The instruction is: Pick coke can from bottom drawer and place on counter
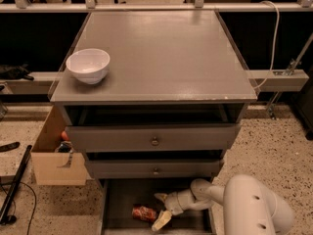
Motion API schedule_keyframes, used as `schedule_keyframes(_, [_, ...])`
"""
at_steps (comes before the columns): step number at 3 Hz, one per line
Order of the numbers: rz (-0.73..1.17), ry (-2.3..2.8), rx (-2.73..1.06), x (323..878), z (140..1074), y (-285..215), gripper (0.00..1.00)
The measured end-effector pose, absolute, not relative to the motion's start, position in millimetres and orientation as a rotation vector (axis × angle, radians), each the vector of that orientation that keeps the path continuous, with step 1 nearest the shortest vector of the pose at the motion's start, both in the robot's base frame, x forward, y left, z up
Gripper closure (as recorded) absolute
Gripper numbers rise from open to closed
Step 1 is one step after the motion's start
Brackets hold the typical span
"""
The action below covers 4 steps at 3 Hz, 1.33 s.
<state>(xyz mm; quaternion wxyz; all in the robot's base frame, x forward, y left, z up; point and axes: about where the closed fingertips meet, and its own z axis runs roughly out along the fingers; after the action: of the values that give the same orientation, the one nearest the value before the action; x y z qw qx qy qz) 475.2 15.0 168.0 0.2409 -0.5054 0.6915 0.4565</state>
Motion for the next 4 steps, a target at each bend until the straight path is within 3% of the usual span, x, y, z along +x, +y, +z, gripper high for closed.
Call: schedule_keyframes(4, [1.239,1.823,-1.361,465.4,155.0,18.4,0.00])
